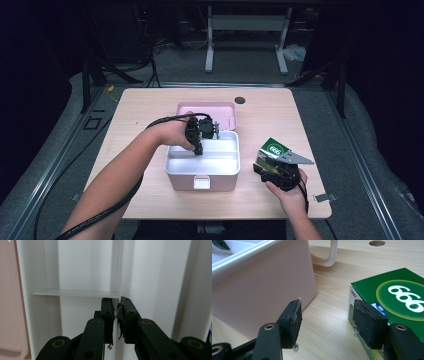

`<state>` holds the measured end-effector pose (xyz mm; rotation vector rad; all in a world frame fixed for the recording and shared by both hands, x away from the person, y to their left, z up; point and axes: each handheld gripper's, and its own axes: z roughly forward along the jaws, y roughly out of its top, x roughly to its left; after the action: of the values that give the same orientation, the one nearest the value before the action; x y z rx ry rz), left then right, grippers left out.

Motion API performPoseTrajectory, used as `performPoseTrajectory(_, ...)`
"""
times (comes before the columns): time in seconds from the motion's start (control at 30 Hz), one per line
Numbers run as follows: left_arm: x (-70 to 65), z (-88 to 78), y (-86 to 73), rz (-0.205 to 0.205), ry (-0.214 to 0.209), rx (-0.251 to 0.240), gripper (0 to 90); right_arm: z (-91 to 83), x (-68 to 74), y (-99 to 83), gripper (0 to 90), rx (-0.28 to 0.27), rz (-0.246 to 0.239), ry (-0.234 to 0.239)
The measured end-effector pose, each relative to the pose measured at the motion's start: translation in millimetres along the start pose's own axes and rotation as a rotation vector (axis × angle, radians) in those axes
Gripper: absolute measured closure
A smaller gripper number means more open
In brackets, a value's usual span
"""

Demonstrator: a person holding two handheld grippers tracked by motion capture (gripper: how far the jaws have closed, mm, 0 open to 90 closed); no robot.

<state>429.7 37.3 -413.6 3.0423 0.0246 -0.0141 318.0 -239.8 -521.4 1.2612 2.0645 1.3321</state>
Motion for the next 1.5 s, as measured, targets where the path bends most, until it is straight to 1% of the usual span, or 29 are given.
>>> performPoseTrajectory(0.13,-0.5,3.7,3.1,0.018,0.001,0.024,83.9,-0.2,0.2,0.1,40.0,-0.001,0.002,0.002)
performPoseTrajectory(0.23,-0.8,7.2,4.5,0.017,-0.004,0.035,84.5,-0.1,0.1,0.0,40.0,-0.001,0.004,0.002)
performPoseTrajectory(0.33,-0.1,7.0,5.1,0.018,-0.01,0.04,84.7,-0.3,0.0,-0.1,40.0,-0.001,0.002,0.003)
performPoseTrajectory(0.4,-0.3,7.4,5.4,0.022,-0.015,0.039,86.5,-0.1,-0.1,-0.1,40.0,0.0,0.001,0.003)
performPoseTrajectory(0.5,-0.1,7.3,7.5,0.035,-0.02,0.059,88.0,0.2,-0.2,-0.3,40.0,0.0,0.007,0.006)
performPoseTrajectory(0.67,-0.6,7.4,10.8,0.039,-0.015,0.084,88.8,0.4,0.3,-0.2,40.0,-0.002,0.005,0.007)
performPoseTrajectory(0.8,-1.2,7.4,10.7,0.031,-0.012,0.084,89.1,0.3,-0.1,-0.5,40.0,-0.001,0.009,0.006)
performPoseTrajectory(1.0,-1.6,7.3,9.8,0.036,-0.004,0.075,89.2,0.2,-0.2,-0.4,40.0,-0.002,0.011,0.005)
performPoseTrajectory(1.2,-2.1,6.8,8.8,0.028,-0.002,0.066,89.2,0.6,-0.3,-0.6,40.1,-0.003,0.012,0.008)
performPoseTrajectory(1.37,-3.3,5.3,9.5,0.032,0.008,0.072,89.2,0.8,-0.5,-0.8,40.1,-0.002,0.011,0.008)
performPoseTrajectory(1.47,-3.3,4.1,9.1,0.032,0.012,0.067,89.2,0.8,-0.5,-0.7,40.1,-0.003,0.014,0.008)
performPoseTrajectory(1.5,-3.9,3.1,9.0,0.031,0.02,0.065,89.2,0.8,-0.5,-0.7,40.0,-0.003,0.014,0.009)
